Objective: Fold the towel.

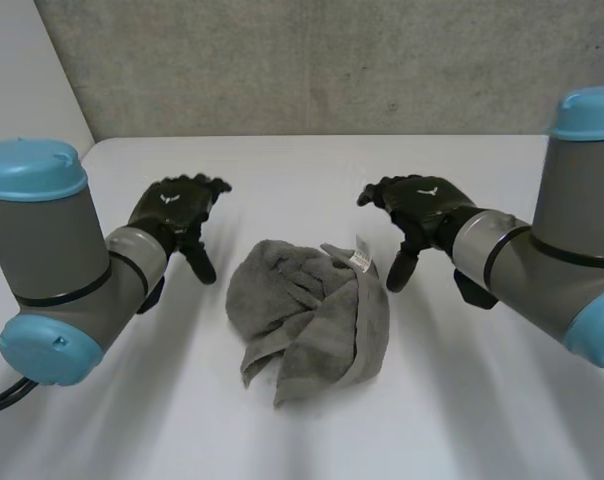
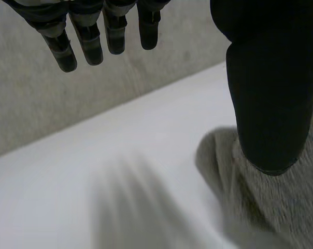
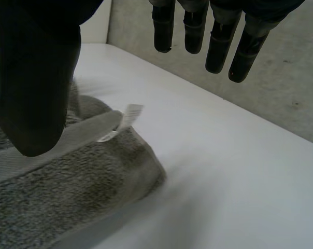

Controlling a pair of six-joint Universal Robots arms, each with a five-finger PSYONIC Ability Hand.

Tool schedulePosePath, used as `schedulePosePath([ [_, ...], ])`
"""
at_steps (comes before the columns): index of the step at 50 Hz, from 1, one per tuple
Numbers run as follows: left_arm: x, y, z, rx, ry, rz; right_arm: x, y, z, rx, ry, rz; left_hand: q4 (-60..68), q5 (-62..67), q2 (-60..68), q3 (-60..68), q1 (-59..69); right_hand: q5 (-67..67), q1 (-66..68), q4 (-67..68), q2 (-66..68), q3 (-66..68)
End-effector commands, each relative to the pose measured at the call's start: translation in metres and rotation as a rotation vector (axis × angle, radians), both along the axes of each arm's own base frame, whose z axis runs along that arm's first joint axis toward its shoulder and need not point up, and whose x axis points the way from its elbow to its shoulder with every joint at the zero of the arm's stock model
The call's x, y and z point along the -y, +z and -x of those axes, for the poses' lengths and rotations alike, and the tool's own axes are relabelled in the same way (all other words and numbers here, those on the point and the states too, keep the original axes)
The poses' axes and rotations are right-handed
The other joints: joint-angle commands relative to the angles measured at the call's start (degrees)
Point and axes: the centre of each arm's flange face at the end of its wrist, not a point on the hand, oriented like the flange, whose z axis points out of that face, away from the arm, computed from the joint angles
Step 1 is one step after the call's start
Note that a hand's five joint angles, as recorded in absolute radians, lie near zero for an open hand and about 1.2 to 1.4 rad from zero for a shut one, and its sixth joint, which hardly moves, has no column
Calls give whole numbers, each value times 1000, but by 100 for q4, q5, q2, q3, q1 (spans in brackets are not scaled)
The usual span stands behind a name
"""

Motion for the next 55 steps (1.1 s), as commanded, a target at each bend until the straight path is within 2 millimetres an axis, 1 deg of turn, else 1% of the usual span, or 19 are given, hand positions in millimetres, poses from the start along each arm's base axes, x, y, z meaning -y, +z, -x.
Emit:
schedulePosePath([
  [1,-12,-15,-5,27,5,-89,-7,-11,-26,-39,89,53,281,208,278,279,310,-320,-272,-477,-418,-383],
  [3,-16,-15,-3,25,1,-97,-6,-15,-29,-72,107,78,298,225,295,296,327,-320,-272,-477,-418,-383],
  [5,-21,-17,-3,22,0,-115,-5,-19,-30,-166,156,153,332,259,329,330,360,-320,-272,-477,-418,-383],
  [7,-31,-20,-8,-1,22,-167,-7,-21,-30,-223,186,192,934,861,931,932,962,-320,-272,-477,-418,-383],
  [8,-31,-20,-8,-2,22,-167,-7,-21,-30,-224,187,192,938,865,934,935,966,-320,-272,-477,-418,-383],
  [10,-37,-15,-11,-30,34,-181,-9,-26,-30,-307,238,251,1139,1066,1136,1137,1168,-320,-272,-477,-418,-383],
  [12,-48,-6,-19,-87,68,-208,-11,-28,-29,-337,254,271,1206,1133,1203,1204,1235,-320,-272,-477,-418,-383],
  [13,-48,-5,-19,-87,68,-208,-11,-31,-28,-349,261,278,1207,1134,1203,1204,1235,-320,-272,-477,-418,-383],
  [15,-61,-7,-25,-110,95,-254,-10,-34,-27,-351,260,280,1240,1167,1237,1238,1269,-320,-272,-477,-418,-383],
  [18,-67,-10,-27,-109,99,-276,-11,-40,-27,-345,274,293,1240,1167,1237,1238,1269,-320,-272,-477,-418,-383],
  [23,-99,-21,-18,-85,34,-324,-16,-45,-27,-322,305,317,1257,1184,1254,1255,1285,-128,-80,-285,-226,-191],
  [26,-105,-28,-16,-74,22,-339,-20,-47,-27,-308,323,330,1290,1217,1287,1288,1319,258,306,101,161,195],
  [32,-105,-41,-12,-62,28,-338,-25,-57,-26,-302,337,325,1694,1621,1691,1692,1723,1067,1115,910,969,1003],
  [35,-107,-45,-6,-62,15,-337,-26,-59,-25,-301,337,327,1829,1756,1826,1827,1857,1118,1166,961,1020,1055],
  [45,-101,-55,9,-92,-7,-305,-28,-74,-24,-300,338,333,2065,1992,2061,2062,2093,1303,1351,1146,1205,1240],
  [48,-96,-59,15,-100,-2,-271,-27,-75,-25,-296,335,346,2536,2463,2532,2533,2564,1270,1318,1112,1172,1206],
  [50,-90,-64,19,-98,13,-240,-27,-76,-24,-296,333,347,3439,3366,3436,3437,3467,1236,1284,1079,1139,1173],
  [53,-87,-66,21,-101,22,-228,-25,-79,-25,-299,331,346,3780,3707,3777,3778,3809,1253,1300,1095,1155,1189],
  [55,-83,-71,25,-100,24,-218,-25,-80,-25,-299,331,350,4499,4426,4496,4497,4528,1286,1334,1129,1188,1223],
])
